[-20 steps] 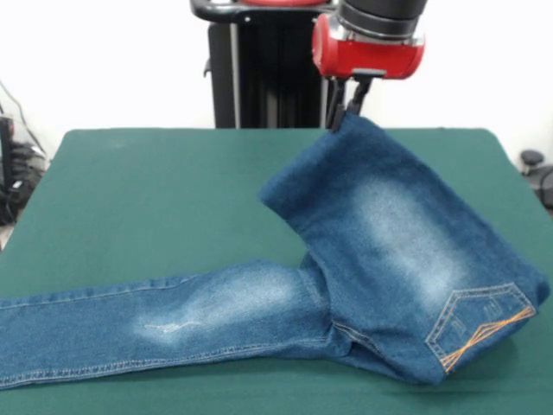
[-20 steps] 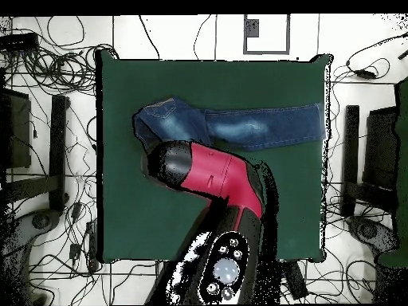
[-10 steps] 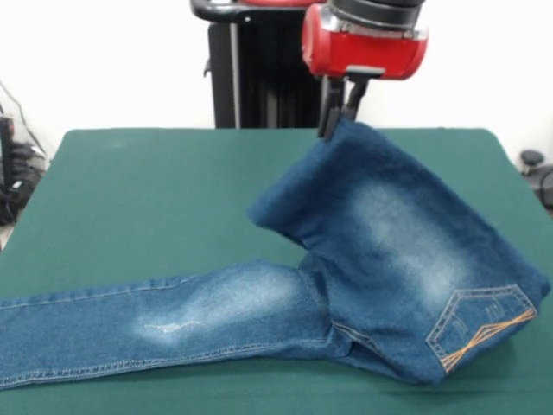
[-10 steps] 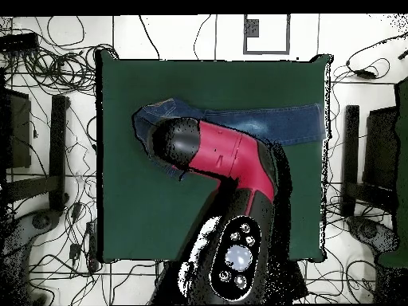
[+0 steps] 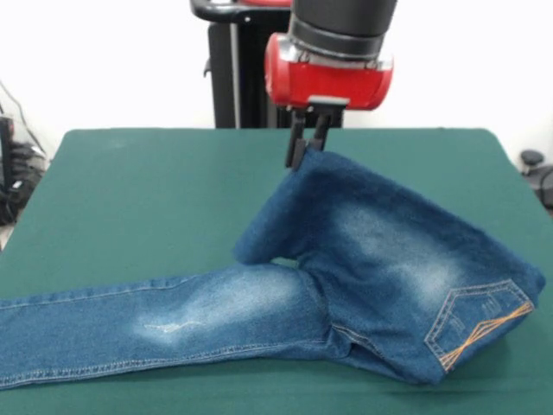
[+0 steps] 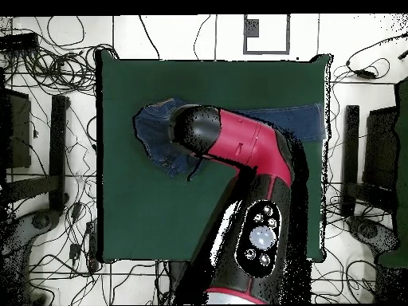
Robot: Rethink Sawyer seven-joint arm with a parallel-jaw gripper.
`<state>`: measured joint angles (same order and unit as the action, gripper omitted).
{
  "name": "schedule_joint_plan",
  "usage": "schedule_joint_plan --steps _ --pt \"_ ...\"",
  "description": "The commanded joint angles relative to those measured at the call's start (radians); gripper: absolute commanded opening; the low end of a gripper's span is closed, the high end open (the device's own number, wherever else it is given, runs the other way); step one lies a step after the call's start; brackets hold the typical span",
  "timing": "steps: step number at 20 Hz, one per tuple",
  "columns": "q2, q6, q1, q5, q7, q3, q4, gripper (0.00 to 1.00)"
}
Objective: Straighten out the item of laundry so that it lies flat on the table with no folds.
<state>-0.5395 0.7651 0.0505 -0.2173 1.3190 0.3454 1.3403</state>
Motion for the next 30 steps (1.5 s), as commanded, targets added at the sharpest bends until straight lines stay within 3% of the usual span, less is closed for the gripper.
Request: schedule_joint_plan --steps 1,9,22,30 --pt "0.072 -0.066 -0.025 0.037 0.069 -0.167 0.014 0.00" --pt "0.070 -0.052 -0.046 0.054 0.062 -0.178 0.005 0.00" --pt "0.175 0.196 -0.038 0.047 0.070 -0.152 -0.274 0.00" --pt "0.234 0.233 -0.036 0.036 0.081 -0.145 -0.399 0.00"
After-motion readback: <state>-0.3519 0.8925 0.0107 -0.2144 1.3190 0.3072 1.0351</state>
